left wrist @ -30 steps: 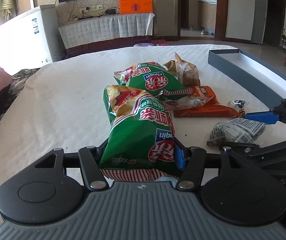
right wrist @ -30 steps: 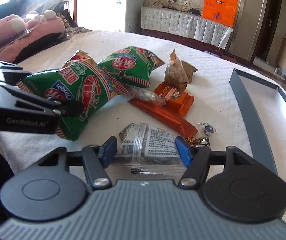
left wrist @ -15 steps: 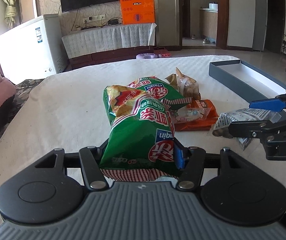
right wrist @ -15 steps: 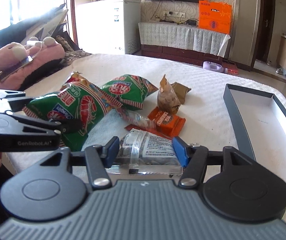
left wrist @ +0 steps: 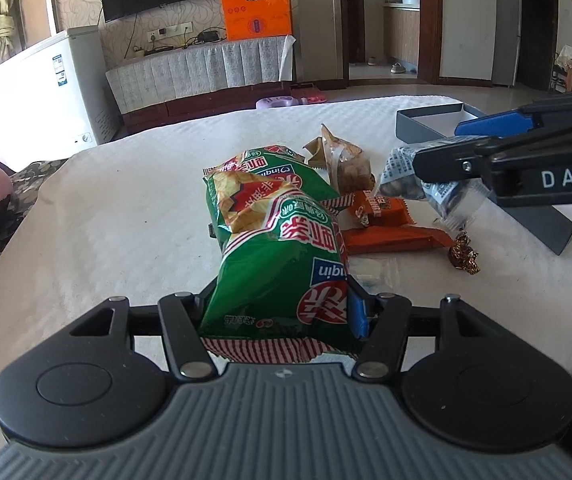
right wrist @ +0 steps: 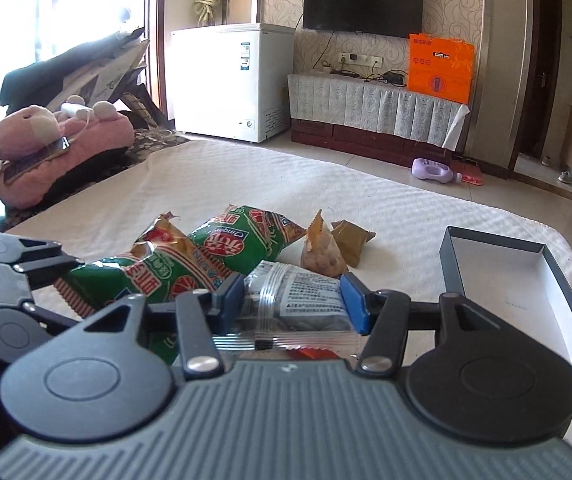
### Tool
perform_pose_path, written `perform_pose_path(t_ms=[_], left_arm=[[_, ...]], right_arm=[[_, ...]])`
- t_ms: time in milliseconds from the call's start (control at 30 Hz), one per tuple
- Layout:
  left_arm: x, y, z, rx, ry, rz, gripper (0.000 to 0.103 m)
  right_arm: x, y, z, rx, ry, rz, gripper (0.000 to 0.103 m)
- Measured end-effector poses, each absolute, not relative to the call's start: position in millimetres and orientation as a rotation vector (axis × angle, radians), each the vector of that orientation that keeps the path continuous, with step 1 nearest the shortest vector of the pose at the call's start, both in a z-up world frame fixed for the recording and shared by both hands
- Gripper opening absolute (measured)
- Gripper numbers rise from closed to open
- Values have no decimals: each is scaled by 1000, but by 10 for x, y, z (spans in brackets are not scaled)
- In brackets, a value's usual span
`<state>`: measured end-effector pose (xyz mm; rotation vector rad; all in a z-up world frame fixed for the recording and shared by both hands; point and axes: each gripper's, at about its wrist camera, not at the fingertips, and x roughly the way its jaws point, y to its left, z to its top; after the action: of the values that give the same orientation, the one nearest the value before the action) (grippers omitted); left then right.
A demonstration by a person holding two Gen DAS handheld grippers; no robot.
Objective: Organize snacks
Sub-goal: 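Lift and carry the chip bag and packet over the grey box with both tools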
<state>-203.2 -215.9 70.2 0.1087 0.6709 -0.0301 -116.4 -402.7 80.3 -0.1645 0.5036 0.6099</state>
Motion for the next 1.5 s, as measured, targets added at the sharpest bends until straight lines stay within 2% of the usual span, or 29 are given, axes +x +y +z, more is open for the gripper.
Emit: perform_pose_path(t_ms=[800, 1500], left_arm=[[-1948, -2230, 646, 109, 695, -6, 64], [-1867, -2430, 959, 115, 621, -65, 64]], right_arm=[[-1177, -4128, 759, -128, 492, 643, 54], [-1052, -4398, 942, -55, 406, 591, 53]])
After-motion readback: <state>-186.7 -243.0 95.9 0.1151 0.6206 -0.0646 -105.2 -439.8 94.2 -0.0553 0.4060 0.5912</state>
